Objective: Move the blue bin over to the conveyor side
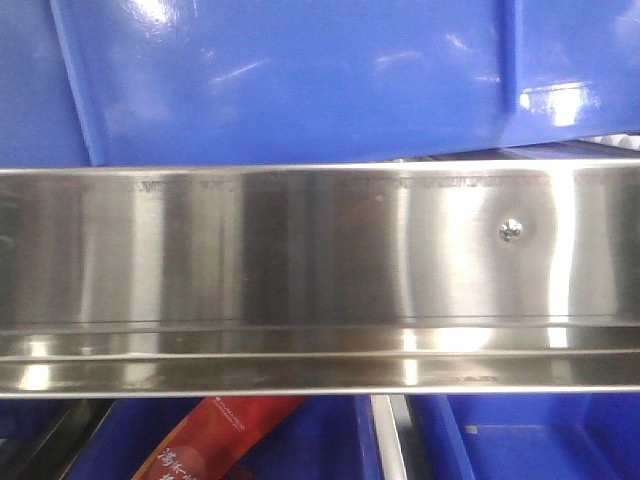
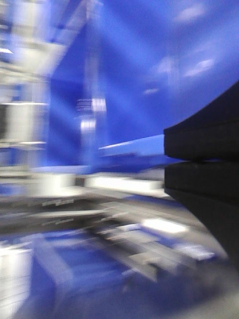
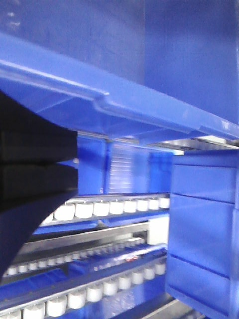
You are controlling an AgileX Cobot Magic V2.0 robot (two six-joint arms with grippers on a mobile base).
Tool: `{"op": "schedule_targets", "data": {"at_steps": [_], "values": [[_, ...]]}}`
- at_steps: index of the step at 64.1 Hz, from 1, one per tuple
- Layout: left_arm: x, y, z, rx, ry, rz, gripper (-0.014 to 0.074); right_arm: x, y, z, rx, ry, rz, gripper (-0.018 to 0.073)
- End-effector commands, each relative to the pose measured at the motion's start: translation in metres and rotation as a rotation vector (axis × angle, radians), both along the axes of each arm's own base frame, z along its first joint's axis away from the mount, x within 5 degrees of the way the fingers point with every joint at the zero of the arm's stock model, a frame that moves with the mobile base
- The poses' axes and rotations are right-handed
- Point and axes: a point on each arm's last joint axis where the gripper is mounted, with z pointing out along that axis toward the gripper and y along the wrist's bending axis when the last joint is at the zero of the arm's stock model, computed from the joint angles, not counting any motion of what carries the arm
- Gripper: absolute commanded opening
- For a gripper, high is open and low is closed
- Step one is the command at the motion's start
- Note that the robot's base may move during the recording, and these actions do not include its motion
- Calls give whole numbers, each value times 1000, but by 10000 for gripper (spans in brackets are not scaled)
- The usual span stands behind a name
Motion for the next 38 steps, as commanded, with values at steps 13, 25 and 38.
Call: {"op": "schedule_targets", "data": {"at_steps": [13,25,38], "values": [[51,0,0,-29,161,-12,4,37,16,27,12,20,13,-77],[73,1,-6,-31,205,-12,4,64,34,24,-46,85,13,-77],[89,2,-10,-33,266,-13,4,85,41,32,-35,88,17,-77]]}}
